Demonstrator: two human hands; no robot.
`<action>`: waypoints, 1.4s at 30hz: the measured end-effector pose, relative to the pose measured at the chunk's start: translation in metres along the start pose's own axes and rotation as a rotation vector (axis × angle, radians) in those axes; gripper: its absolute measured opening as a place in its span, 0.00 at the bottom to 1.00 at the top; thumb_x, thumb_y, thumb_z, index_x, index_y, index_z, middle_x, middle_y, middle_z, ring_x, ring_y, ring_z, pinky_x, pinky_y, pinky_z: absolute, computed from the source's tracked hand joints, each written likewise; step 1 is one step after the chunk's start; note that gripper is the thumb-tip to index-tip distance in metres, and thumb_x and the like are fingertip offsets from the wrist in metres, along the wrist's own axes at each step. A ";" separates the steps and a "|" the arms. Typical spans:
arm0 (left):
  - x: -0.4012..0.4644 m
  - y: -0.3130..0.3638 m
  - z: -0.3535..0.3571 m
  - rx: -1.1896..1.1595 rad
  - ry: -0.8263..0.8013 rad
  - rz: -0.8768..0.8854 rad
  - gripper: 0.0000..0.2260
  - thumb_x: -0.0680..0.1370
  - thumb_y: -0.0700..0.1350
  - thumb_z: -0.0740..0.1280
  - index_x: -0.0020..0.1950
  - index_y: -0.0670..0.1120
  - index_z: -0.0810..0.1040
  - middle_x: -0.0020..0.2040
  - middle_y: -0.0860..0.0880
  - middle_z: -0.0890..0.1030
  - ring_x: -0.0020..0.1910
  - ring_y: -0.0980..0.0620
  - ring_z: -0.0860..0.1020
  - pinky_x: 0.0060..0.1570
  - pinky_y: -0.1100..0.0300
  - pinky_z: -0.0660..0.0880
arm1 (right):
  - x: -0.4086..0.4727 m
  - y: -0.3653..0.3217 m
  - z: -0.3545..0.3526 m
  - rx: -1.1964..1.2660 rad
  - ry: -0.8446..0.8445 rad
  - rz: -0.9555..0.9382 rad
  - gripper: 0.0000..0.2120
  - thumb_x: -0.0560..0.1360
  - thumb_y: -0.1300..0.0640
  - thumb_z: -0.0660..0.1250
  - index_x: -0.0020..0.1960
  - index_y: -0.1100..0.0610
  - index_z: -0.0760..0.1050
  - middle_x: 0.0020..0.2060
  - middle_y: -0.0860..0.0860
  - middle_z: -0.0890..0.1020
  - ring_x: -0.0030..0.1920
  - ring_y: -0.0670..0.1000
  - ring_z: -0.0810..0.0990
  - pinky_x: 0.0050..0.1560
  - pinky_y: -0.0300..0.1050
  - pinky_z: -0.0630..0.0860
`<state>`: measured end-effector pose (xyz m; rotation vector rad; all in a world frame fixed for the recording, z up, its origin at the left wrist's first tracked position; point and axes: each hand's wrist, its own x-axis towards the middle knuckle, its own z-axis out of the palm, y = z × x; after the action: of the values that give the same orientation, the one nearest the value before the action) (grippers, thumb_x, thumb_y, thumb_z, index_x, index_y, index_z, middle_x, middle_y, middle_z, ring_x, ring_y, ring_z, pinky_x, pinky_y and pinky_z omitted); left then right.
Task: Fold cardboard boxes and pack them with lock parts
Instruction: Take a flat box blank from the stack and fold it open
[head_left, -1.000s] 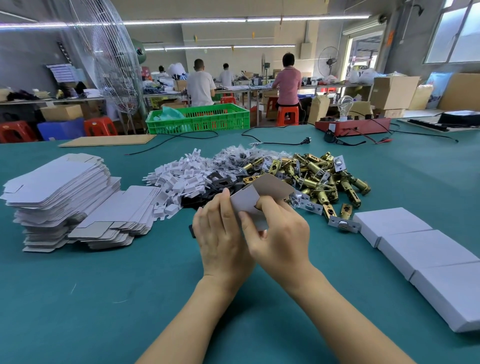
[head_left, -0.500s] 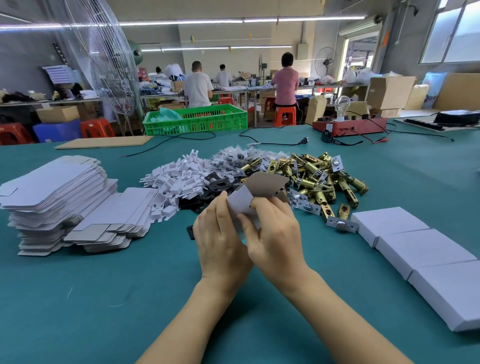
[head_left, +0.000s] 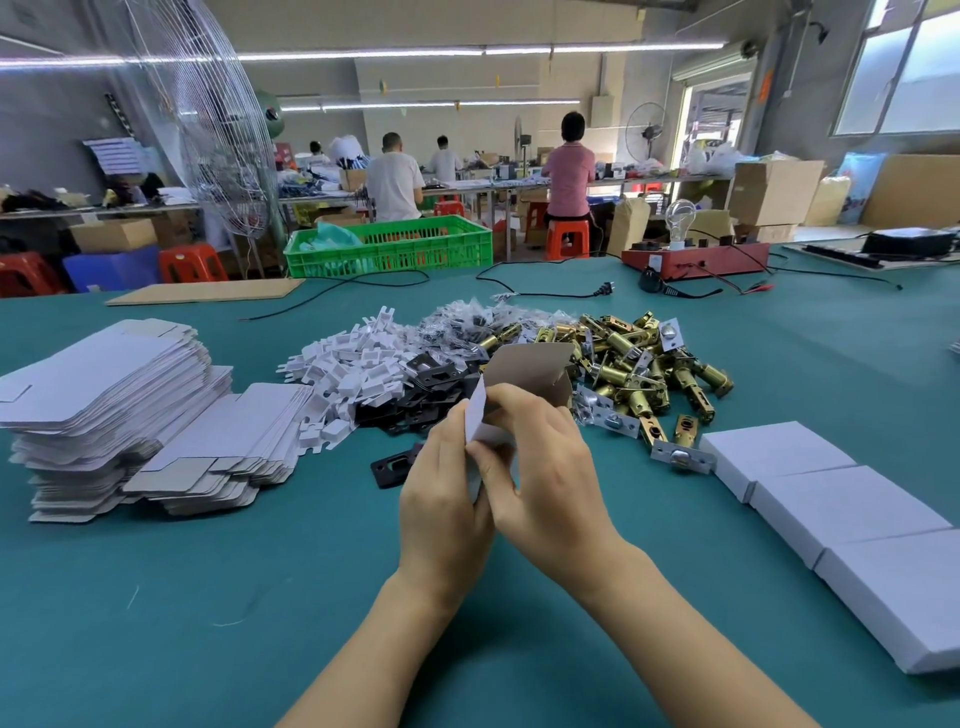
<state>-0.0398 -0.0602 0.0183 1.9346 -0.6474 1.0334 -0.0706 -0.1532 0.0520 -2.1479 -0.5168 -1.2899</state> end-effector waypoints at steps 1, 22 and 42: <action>0.000 0.000 0.000 -0.017 -0.022 -0.011 0.19 0.79 0.42 0.58 0.65 0.33 0.75 0.59 0.40 0.81 0.57 0.47 0.78 0.56 0.60 0.72 | 0.000 0.001 -0.001 0.000 -0.002 0.000 0.16 0.69 0.65 0.70 0.56 0.65 0.74 0.43 0.57 0.81 0.43 0.58 0.78 0.41 0.57 0.76; -0.004 0.007 0.003 -0.457 -0.104 -0.223 0.11 0.80 0.50 0.63 0.61 0.48 0.77 0.50 0.52 0.82 0.49 0.53 0.80 0.50 0.59 0.76 | -0.006 0.018 0.003 0.017 0.492 0.046 0.13 0.77 0.60 0.60 0.60 0.61 0.65 0.60 0.68 0.67 0.68 0.44 0.63 0.62 0.42 0.68; -0.010 0.012 0.009 -0.565 -0.088 -0.156 0.22 0.80 0.62 0.60 0.73 0.66 0.61 0.48 0.54 0.81 0.45 0.54 0.81 0.45 0.61 0.76 | -0.008 0.030 0.003 0.435 0.318 0.583 0.32 0.71 0.24 0.45 0.35 0.54 0.63 0.30 0.47 0.67 0.31 0.42 0.66 0.33 0.35 0.64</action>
<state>-0.0498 -0.0737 0.0121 1.5075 -0.7318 0.5870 -0.0544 -0.1741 0.0355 -1.5306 -0.0179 -1.0358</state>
